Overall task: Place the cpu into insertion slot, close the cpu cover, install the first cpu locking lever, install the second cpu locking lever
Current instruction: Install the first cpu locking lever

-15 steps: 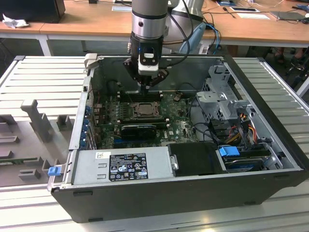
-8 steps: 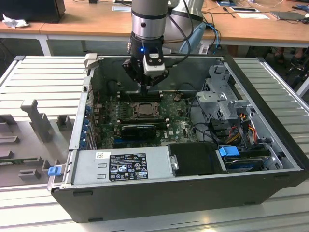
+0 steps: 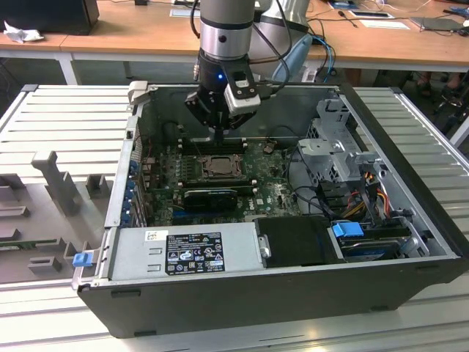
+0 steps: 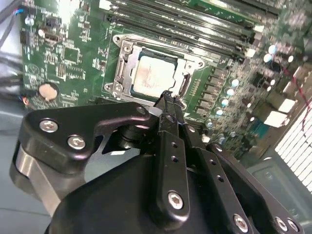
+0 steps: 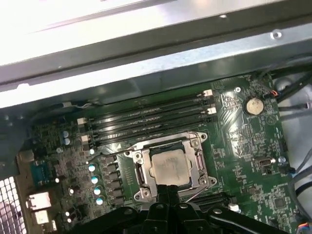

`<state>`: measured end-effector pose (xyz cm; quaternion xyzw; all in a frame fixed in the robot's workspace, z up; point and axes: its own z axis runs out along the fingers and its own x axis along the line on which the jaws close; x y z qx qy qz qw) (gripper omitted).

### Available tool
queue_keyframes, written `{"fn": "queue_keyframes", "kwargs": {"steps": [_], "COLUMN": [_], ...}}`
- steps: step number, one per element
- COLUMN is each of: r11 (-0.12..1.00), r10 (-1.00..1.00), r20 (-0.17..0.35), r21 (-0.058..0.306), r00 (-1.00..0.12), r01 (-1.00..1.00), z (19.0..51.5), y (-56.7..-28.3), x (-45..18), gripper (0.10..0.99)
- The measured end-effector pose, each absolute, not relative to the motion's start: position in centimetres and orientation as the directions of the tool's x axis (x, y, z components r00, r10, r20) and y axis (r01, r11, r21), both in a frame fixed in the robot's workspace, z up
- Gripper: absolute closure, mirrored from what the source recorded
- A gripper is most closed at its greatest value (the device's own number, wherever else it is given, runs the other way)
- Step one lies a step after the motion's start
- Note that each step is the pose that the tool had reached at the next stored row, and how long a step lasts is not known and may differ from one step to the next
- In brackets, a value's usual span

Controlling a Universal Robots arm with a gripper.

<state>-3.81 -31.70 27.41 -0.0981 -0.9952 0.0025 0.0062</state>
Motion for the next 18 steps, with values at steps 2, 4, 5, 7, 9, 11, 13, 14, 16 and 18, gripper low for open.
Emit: {"fn": "queue_keyframes", "kwargs": {"steps": [2, 4, 5, 7, 9, 11, 13, 14, 16, 18], "r11": [0.990, 0.997, 0.998, 1.000, 0.999, 0.997, 0.993, 0.991, 0.987, 0.983], "r10": [0.141, 0.073, 0.060, 0.000, -0.049, -0.077, -0.120, -0.132, -0.160, -0.181], "r20": [0.012, 0.012, 0.012, 0.012, 0.012, 0.012, 0.012, 0.012, 0.012, 0.012], "r21": [-0.006, -0.006, -0.006, -0.006, -0.006, -0.006, -0.006, -0.006, -0.006, -0.006], "r00": [-0.990, -0.997, -0.998, -1.000, -0.999, -0.997, -0.993, -0.991, -0.987, -0.983], "r01": [0.141, 0.073, 0.060, 0.000, -0.049, -0.077, -0.120, -0.132, -0.161, -0.181], "z": [27.41, 27.39, 27.39, 27.38, 27.38, 27.38, 27.38, 27.38, 27.38, 27.38], "y": [-31.70, -31.70, -31.70, -31.70, -31.70, -31.70, -31.70, -31.70, -31.70, -31.70], "x": [-3.81, -3.80, -3.80, -3.79, -3.77, -3.77, -3.76, -3.76, -3.76, -3.76], "gripper": [0.980, 0.980, 0.980, 0.980, 0.980, 0.980, 0.980, 0.980, 0.980, 0.980]}}
